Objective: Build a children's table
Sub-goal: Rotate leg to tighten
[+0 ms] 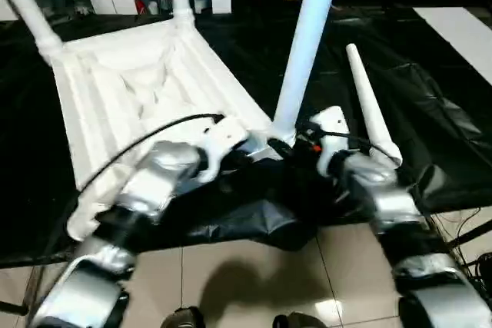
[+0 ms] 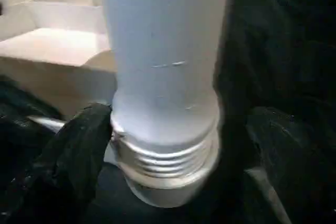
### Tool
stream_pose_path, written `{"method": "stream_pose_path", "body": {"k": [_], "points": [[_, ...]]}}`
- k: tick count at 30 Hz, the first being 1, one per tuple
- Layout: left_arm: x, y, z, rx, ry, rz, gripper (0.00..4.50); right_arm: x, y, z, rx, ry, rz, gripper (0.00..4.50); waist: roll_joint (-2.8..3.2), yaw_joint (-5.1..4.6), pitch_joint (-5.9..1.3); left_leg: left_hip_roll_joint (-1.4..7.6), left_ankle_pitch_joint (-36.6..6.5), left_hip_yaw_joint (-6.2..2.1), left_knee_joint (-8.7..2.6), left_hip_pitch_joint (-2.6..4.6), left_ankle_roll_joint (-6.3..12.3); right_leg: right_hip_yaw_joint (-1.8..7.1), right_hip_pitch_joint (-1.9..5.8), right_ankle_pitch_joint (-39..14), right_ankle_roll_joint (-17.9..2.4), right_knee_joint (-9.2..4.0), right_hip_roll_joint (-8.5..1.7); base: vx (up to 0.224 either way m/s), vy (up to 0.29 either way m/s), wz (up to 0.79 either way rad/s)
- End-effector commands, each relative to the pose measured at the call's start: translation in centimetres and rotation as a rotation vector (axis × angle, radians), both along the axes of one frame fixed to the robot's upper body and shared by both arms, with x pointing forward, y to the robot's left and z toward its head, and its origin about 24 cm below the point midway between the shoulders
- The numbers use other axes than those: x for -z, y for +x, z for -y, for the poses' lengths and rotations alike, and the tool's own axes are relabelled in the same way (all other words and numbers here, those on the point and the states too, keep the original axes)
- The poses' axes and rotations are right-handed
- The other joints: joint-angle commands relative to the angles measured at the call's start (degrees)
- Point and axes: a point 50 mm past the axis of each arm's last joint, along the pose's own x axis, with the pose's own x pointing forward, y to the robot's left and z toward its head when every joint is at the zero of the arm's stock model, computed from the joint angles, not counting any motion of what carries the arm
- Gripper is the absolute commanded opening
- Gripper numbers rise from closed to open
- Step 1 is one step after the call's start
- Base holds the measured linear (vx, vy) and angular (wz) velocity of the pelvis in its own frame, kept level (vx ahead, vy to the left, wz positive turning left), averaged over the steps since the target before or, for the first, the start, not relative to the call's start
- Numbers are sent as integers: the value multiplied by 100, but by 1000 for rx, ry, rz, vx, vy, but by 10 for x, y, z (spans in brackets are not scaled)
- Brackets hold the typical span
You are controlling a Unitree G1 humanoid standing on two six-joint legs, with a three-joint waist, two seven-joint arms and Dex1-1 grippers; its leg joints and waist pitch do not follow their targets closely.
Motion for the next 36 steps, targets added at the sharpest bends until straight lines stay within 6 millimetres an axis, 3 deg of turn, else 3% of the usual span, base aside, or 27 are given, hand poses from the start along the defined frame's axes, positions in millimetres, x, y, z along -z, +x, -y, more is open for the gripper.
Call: {"method": "stream_pose_path", "body": {"k": [1, 3, 8, 13, 18, 24, 29, 31, 34, 36], "points": [[13, -15, -4, 95, 17, -90, 0, -2, -10, 5, -145, -24, 3, 441, -14, 16, -377, 315, -321, -128, -282, 129, 774, 250, 296, 630, -1569, -318, -378, 0, 0, 0], [10, -23, -6, 175, 12, -111, 0, -5, -15, 10, -217, -35, 13, 441, -18, 19, -392, 325, -44, -127, -262, 132, 955, 233, 302, 1185, -1700, -259, -358, 0, 0, 0], [5, -31, -7, 252, 13, -123, 0, -9, -20, 10, -311, -24, 2, 441, -4, 25, -395, 337, 25, -106, -241, 175, 1081, 231, 283, 1297, -1848, -247, -367, 0, 0, 0], [4, -36, -7, 284, 9, -136, 0, -7, -20, 5, -370, -57, -8, 441, -15, 73, -376, 345, -190, -100, -261, 182, 894, 238, 279, 750, -1805, -277, -384, 0, 0, 0], [4, -36, -8, 286, 11, -142, 0, -6, -20, 5, -399, -52, -23, 395, -17, 72, -375, 336, -393, -105, -269, 182, 723, 246, 276, 449, -1738, -297, -388, 0, 0, 0], [4, -37, -10, 286, 16, -150, 0, -4, -21, 5, -413, -53, -28, 343, -21, 76, -411, 319, -137, -106, -232, 169, 825, 243, 294, 879, -1770, -244, -380, 0, 0, 0], [5, -37, -11, 281, 23, -158, 0, -1, -22, 4, -412, -59, -31, 318, -11, 80, -422, 322, -110, -108, -221, 167, 860, 235, 296, 907, -1802, -235, -381, 0, 0, 0], [7, -34, -11, 251, 25, -159, 0, 1, -21, 4, -388, -54, -37, 288, -16, 78, -420, 319, -124, -106, -219, 164, 856, 237, 299, 896, -1807, -235, -379, 0, 0, 0], [10, -27, -10, 179, 31, -148, 0, 6, -15, 3, -269, -17, -58, 277, -16, 60, -389, 323, -405, -104, -245, 170, 715, 245, 277, 451, -1790, -284, -387, 0, 0, 0], [12, -13, -7, 46, 15, -113, 0, 13, -5, 2, -81, 31, -106, 274, -18, 30, -357, 319, -847, -107, -278, 184, 455, 260, 257, -270, -1711, -362, -397, 0, 0, 0]]}}
